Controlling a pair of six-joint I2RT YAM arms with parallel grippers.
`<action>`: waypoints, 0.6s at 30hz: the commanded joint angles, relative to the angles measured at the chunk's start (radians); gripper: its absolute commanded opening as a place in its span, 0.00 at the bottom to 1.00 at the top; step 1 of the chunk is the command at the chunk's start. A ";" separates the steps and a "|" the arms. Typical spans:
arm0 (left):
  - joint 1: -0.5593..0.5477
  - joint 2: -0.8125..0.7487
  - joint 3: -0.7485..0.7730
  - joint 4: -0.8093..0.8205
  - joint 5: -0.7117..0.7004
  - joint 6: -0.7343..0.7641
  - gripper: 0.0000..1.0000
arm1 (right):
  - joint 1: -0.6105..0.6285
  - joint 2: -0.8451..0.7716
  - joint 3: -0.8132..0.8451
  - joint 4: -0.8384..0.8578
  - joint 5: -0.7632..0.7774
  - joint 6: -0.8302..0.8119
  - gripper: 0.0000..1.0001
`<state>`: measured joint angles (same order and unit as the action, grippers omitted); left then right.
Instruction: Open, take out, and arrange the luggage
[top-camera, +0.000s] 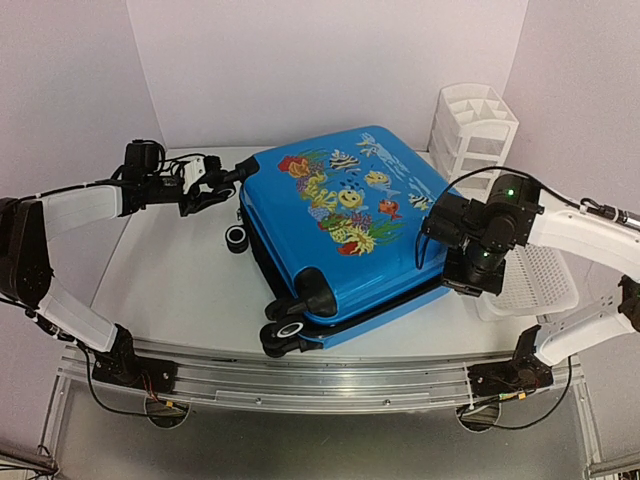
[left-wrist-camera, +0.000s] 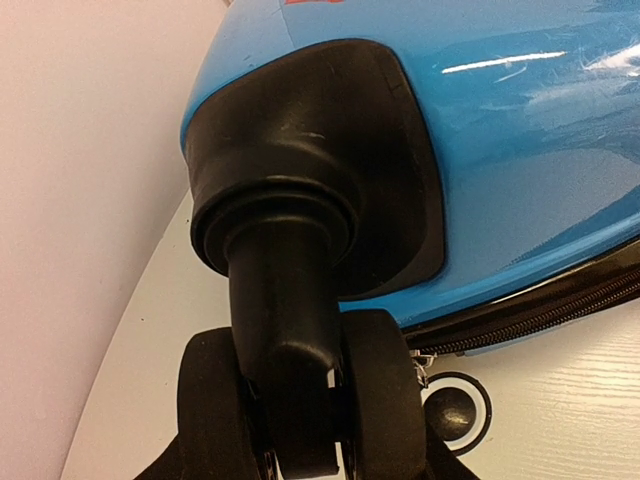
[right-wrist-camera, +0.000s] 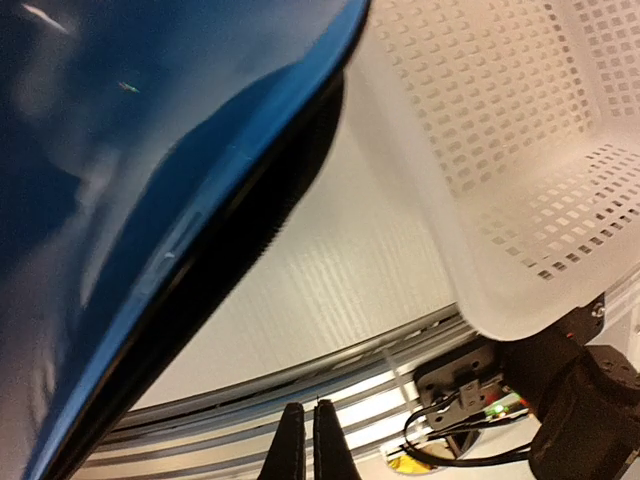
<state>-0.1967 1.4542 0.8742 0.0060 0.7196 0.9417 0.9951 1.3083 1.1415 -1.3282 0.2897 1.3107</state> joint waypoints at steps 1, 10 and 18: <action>0.003 -0.078 0.023 0.114 0.043 -0.017 0.00 | -0.004 0.052 -0.042 -0.092 -0.051 -0.007 0.00; -0.008 -0.224 -0.044 -0.080 0.092 0.101 0.00 | -0.161 0.134 0.063 0.182 0.136 -0.203 0.00; -0.051 -0.483 -0.149 -0.312 0.121 0.198 0.00 | -0.302 0.520 0.460 0.384 0.045 -0.567 0.00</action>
<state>-0.1927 1.1421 0.7352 -0.2072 0.5951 1.0147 0.7272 1.6169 1.4062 -1.2573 0.3943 0.9841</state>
